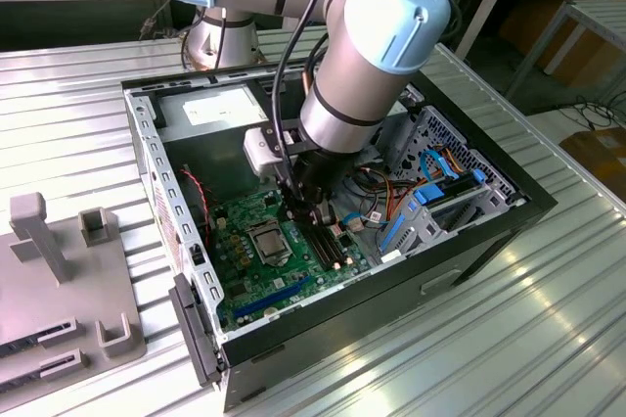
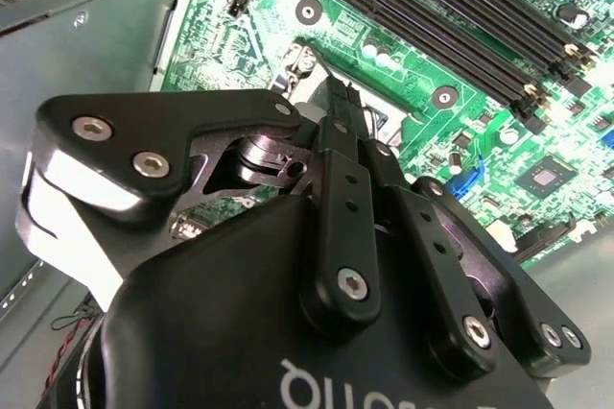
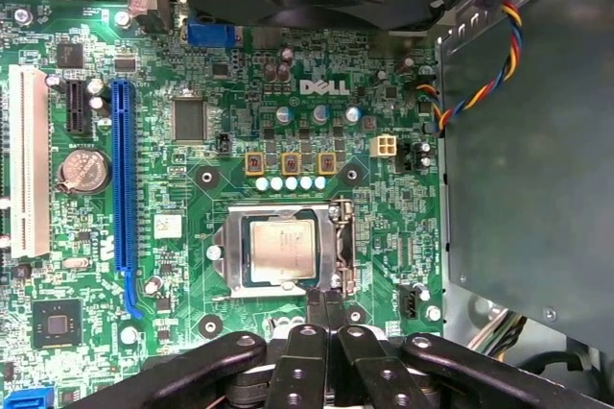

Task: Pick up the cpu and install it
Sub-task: 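Install the first cpu locking lever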

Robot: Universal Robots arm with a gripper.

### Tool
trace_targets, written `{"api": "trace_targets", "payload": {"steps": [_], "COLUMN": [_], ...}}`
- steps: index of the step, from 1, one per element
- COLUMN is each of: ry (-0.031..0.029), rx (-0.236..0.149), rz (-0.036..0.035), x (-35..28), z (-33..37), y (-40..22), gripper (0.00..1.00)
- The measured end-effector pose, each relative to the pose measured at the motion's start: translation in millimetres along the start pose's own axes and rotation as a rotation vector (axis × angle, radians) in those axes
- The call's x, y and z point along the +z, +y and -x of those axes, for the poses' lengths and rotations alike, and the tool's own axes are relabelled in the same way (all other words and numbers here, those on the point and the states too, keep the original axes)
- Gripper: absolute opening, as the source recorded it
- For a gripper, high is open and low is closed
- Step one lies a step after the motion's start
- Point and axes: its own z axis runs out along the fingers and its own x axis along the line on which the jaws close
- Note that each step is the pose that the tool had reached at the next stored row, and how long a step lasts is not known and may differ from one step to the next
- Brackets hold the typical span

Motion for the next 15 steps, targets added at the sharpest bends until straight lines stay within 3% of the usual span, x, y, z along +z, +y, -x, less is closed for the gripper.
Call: {"api": "trace_targets", "payload": {"steps": [3, 15], "ry": [0.0025, 0.0029], "rx": [0.000, 0.000], "rz": [0.0000, -0.0001], "x": [0.5, 4.3], "z": [-1.6, -5.9], "y": [-0.1, -0.5], "gripper": [0.11, 0.11]}}
